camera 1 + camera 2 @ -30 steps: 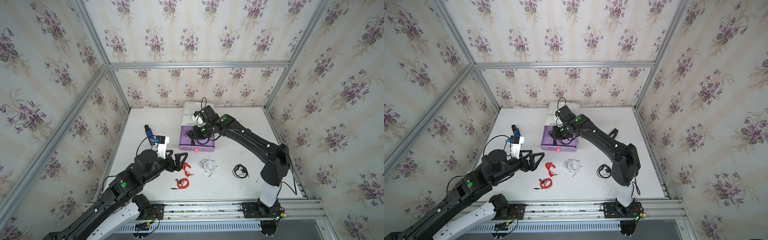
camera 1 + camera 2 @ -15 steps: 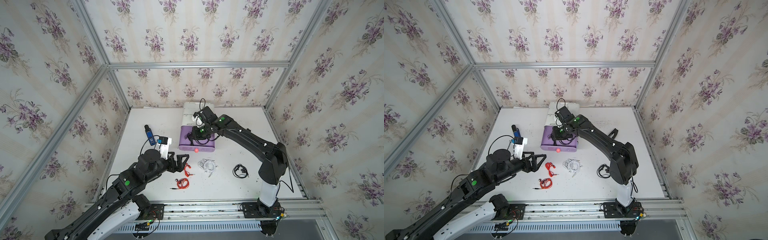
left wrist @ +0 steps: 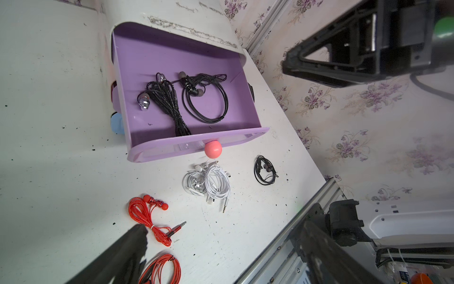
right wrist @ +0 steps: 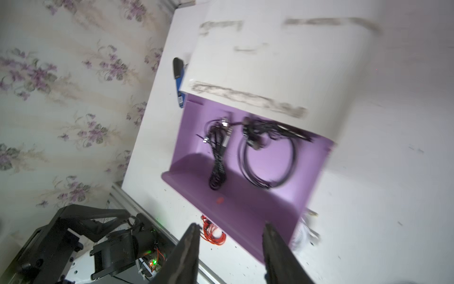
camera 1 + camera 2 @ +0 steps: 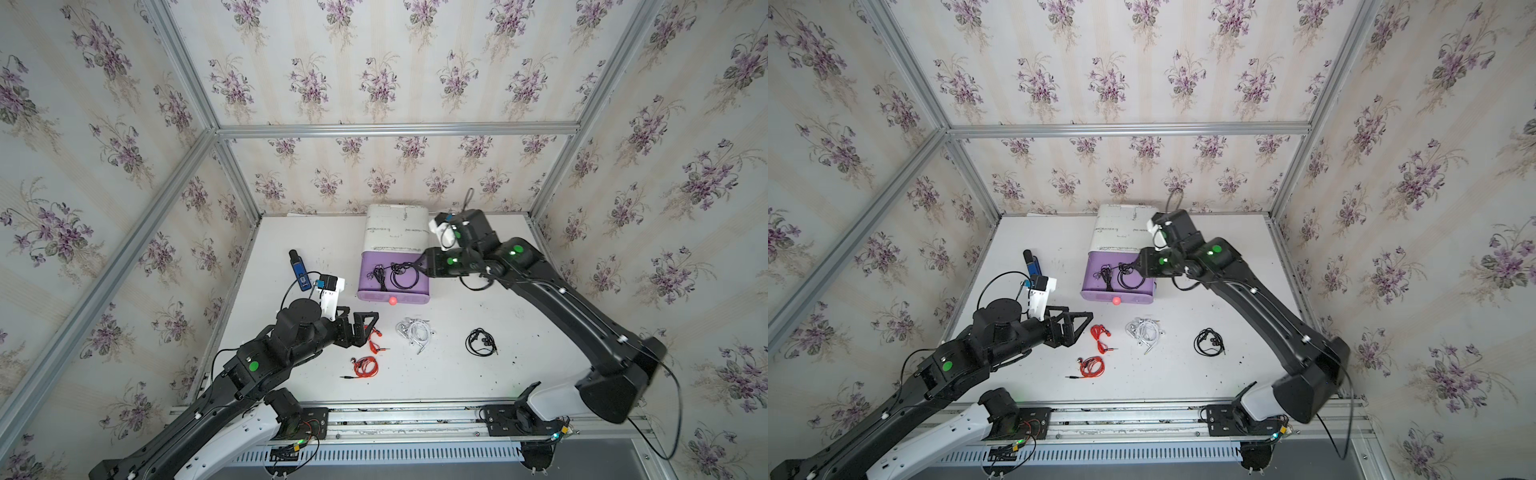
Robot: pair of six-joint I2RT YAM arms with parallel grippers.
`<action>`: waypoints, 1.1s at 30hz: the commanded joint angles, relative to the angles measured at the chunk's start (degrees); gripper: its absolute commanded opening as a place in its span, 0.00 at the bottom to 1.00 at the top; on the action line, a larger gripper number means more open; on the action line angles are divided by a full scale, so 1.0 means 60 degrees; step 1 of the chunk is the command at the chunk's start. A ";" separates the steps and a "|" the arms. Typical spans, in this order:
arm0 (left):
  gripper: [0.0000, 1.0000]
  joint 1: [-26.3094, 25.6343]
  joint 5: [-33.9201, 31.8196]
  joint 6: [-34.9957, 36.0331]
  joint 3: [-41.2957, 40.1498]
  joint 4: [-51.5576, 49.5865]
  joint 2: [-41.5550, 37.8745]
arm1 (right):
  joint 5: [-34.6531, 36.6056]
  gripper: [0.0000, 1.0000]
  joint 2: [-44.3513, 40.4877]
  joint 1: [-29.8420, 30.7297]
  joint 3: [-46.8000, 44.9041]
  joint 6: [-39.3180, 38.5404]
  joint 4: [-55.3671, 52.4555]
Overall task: Place the wired earphones into the drawer by color
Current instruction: Place the wired earphones in the drawer, then pick up the wired earphones from the center of the board.
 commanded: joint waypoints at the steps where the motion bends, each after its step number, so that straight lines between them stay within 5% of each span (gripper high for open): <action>1: 1.00 0.0002 0.0218 0.0047 -0.0075 0.0122 -0.0002 | 0.0282 0.47 -0.1435 -0.1697 -0.1744 0.0714 -0.0718; 5: 1.00 0.0008 0.0378 -0.0026 -0.0193 0.0269 0.0093 | 0.0706 0.50 -0.2106 -0.2899 -0.3544 0.0866 -0.1361; 18: 1.00 0.0001 0.0405 -0.0192 -0.0565 0.0525 -0.0001 | 0.1497 0.57 -0.0804 -0.2973 -0.6052 0.1168 -0.0647; 33: 1.00 0.0017 0.0396 -0.0167 -0.0670 0.0719 0.0108 | 0.2646 0.57 0.0319 -0.2946 -0.6651 0.1119 -0.0158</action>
